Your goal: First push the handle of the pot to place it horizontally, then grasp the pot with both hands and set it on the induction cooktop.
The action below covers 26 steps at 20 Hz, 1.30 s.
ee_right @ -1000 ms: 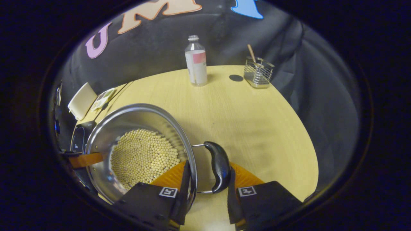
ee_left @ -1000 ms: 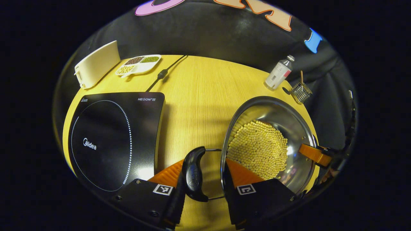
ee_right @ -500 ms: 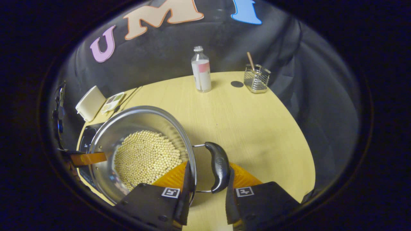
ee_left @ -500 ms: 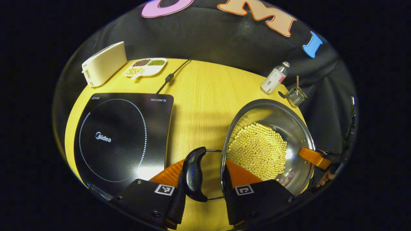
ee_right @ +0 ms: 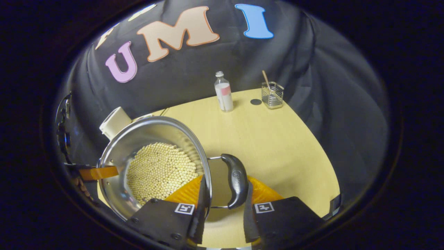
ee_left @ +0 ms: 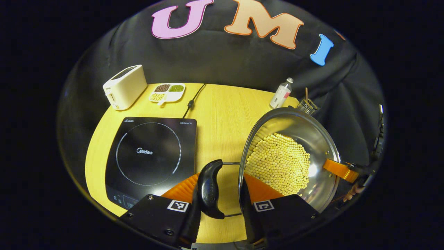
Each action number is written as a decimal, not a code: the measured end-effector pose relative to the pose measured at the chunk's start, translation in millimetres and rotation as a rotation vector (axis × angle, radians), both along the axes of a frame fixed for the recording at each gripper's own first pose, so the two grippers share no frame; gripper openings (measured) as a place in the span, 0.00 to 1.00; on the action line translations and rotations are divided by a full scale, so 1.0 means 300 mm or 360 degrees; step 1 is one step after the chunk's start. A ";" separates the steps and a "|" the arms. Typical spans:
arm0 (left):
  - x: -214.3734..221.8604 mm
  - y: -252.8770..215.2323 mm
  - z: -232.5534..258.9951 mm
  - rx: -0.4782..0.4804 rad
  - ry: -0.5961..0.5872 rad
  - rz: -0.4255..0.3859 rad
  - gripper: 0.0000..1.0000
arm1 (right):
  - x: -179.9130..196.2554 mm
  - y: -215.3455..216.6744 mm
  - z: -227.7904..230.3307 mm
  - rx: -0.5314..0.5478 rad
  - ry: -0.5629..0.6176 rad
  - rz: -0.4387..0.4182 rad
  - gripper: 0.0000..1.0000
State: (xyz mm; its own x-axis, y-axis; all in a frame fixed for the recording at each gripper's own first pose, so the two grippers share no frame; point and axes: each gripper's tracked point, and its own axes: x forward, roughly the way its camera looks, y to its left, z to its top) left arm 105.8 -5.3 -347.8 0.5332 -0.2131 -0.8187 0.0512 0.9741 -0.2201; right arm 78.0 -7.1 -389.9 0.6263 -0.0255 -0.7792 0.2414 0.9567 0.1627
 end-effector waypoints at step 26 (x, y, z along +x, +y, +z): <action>0.173 0.841 -0.288 -0.0059 0.0204 -0.0078 0.54 | 0.201 0.889 -0.216 0.0024 0.0301 -0.0059 0.42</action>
State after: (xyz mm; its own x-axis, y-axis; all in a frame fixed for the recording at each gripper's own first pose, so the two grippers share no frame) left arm 157.9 247.1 -434.1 0.4128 -0.2678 -0.8706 0.0676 0.9622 -0.2639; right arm 138.2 259.6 -454.8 0.4674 -0.0336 -0.8834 0.3042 0.9444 0.1251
